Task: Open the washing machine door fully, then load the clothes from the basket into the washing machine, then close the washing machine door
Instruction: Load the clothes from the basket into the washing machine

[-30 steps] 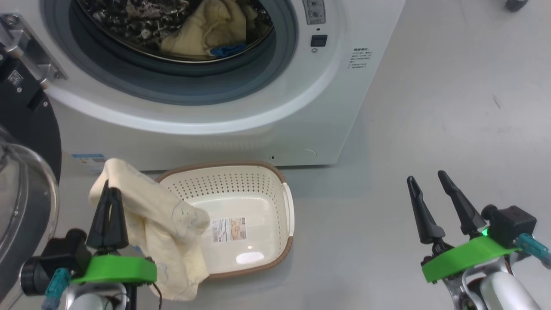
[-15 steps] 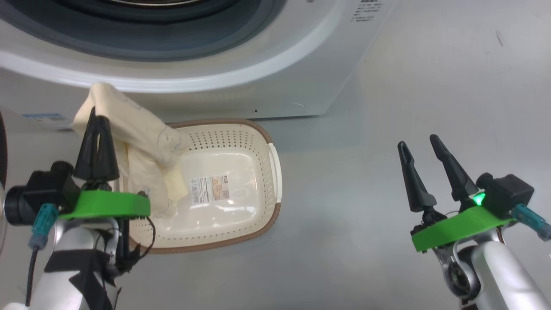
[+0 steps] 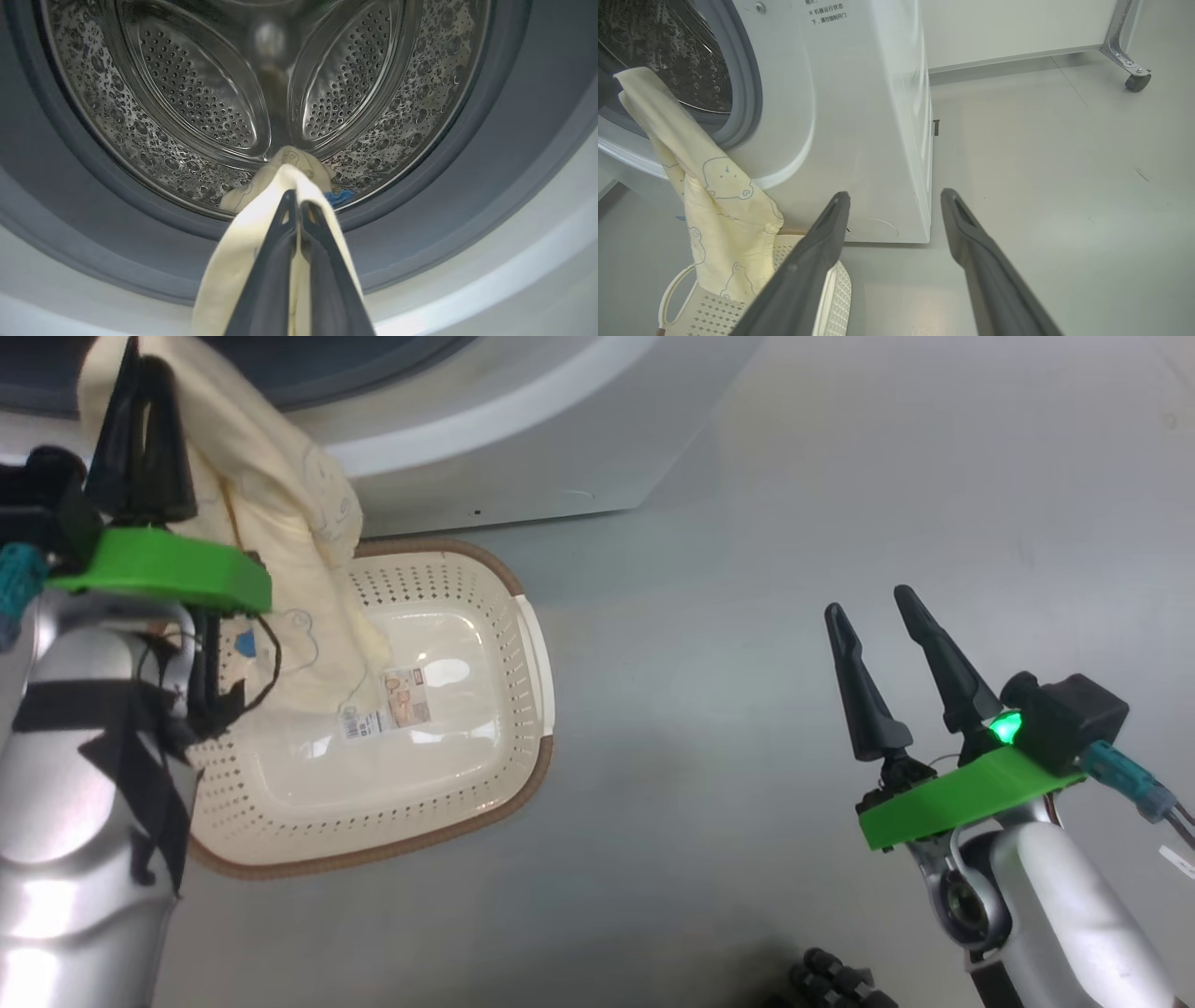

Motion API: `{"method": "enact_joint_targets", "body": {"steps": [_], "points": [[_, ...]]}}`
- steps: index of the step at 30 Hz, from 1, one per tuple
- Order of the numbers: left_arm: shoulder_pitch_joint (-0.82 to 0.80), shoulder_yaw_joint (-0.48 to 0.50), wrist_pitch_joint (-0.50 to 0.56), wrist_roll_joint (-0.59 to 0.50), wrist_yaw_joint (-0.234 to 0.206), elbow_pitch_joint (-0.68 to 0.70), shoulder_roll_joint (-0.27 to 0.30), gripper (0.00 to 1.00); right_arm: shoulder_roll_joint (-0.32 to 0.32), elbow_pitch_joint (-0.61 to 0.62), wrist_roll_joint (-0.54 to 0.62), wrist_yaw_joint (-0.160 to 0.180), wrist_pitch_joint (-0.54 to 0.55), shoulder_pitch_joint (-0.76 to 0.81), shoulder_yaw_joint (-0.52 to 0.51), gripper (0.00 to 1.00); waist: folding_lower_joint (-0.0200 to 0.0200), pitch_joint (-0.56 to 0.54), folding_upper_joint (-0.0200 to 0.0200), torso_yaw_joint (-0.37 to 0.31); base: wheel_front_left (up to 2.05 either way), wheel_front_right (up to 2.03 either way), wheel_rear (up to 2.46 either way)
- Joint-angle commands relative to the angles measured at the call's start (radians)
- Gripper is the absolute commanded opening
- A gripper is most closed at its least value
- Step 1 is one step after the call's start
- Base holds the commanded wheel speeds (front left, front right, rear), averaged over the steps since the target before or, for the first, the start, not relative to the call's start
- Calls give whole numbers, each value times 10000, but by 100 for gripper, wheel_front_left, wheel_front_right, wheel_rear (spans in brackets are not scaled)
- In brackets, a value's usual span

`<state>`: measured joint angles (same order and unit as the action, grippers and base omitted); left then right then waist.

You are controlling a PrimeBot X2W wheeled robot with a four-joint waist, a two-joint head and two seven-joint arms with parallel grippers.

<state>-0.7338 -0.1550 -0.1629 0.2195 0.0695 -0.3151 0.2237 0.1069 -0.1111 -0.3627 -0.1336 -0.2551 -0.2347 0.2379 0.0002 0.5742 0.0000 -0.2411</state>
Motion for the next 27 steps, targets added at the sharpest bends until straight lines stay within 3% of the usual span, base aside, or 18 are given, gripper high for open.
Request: {"method": "enact_joint_targets", "body": {"steps": [1,15,27], "points": [[-431,297,23,-11,30,253,412,0,13,229,-97,29,-67,-68,202,100,-2,115,0,-139,0,0,0],[-3726,-260,620,-257,339,-2049,874,0,-184,47,-218,29,-67,-259,517,100,-2,439,0,-765,0,0,0],[-5476,-928,710,-245,511,-3773,748,0,-251,3,-286,29,-67,-316,789,100,-2,823,0,-1184,0,0,0]]}}
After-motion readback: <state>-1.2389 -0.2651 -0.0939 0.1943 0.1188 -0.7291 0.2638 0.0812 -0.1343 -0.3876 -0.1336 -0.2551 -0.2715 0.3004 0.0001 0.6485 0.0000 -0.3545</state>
